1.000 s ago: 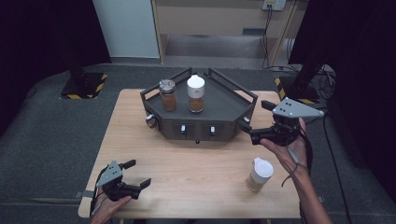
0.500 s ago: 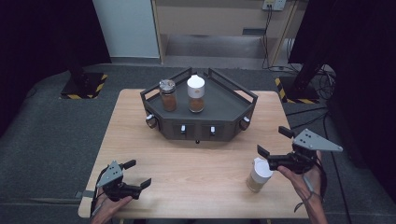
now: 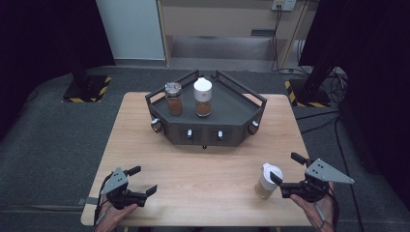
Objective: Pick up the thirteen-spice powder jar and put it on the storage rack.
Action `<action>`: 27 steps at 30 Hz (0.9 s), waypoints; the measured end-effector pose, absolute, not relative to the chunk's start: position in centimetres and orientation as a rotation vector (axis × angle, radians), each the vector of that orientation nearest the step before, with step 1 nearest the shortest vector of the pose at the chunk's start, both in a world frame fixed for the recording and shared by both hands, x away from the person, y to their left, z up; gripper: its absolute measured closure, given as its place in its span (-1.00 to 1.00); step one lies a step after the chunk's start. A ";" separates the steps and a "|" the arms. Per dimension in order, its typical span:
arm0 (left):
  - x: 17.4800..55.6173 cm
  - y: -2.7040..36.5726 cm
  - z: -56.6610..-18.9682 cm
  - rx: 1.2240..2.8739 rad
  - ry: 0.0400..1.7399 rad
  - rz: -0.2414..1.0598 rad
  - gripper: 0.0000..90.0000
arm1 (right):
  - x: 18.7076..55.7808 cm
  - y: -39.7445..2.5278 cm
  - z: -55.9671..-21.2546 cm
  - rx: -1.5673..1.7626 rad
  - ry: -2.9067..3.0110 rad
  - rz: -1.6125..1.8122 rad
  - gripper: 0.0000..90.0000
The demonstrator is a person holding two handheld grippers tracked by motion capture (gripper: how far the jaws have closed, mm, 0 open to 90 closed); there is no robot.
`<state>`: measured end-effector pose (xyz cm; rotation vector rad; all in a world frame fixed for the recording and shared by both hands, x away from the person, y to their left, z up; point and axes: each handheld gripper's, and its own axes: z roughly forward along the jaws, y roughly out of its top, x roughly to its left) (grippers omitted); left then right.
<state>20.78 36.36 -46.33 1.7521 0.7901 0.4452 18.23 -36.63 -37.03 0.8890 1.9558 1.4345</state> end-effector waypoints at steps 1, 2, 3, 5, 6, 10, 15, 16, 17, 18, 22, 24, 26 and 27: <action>20.7 36.4 -46.4 1.749 0.791 0.445 -0.98 | 18.1 -36.7 -37.3 0.890 1.955 1.438 -0.94; 20.7 36.4 -46.4 1.748 0.791 0.446 -0.98 | 17.9 -36.8 -37.7 0.894 1.954 1.439 -0.94; 20.7 36.4 -46.4 1.748 0.791 0.446 -0.98 | 17.8 -36.8 -37.9 0.898 1.952 1.438 -0.94; 20.7 36.4 -46.4 1.749 0.790 0.447 -0.98 | 17.5 -37.0 -38.3 0.901 1.952 1.445 -0.94; 20.7 36.4 -46.3 1.751 0.788 0.446 -0.98 | 17.5 -37.0 -38.4 0.902 1.958 1.441 -0.94; 20.7 36.4 -46.3 1.754 0.785 0.446 -0.98 | 17.1 -37.4 -39.3 0.915 1.969 1.443 -0.94; 20.7 36.4 -46.3 1.757 0.776 0.446 -0.98 | 16.7 -37.8 -40.1 0.922 1.973 1.445 -0.94; 20.7 36.4 -46.3 1.755 0.772 0.448 -0.98 | 16.6 -38.0 -40.3 0.924 1.974 1.450 -0.94; 20.7 36.4 -46.3 1.752 0.768 0.448 -0.98 | 16.6 -38.1 -40.5 0.924 1.976 1.453 -0.94; 20.7 36.4 -46.3 1.755 0.764 0.448 -0.98 | 16.6 -38.1 -40.7 0.926 1.976 1.451 -0.94; 20.7 36.4 -46.3 1.750 0.756 0.449 -0.98 | 16.5 -38.2 -41.4 0.921 1.973 1.462 -0.93; 20.6 36.4 -46.3 1.750 0.753 0.449 -0.98 | 16.6 -38.0 -41.5 0.917 1.980 1.459 -0.93; 20.7 36.4 -46.3 1.747 0.750 0.448 -0.98 | 16.6 -37.9 -41.5 0.905 1.989 1.450 -0.93; 20.7 36.4 -46.3 1.749 0.750 0.447 -0.98 | 16.6 -37.8 -41.5 0.906 1.988 1.450 -0.93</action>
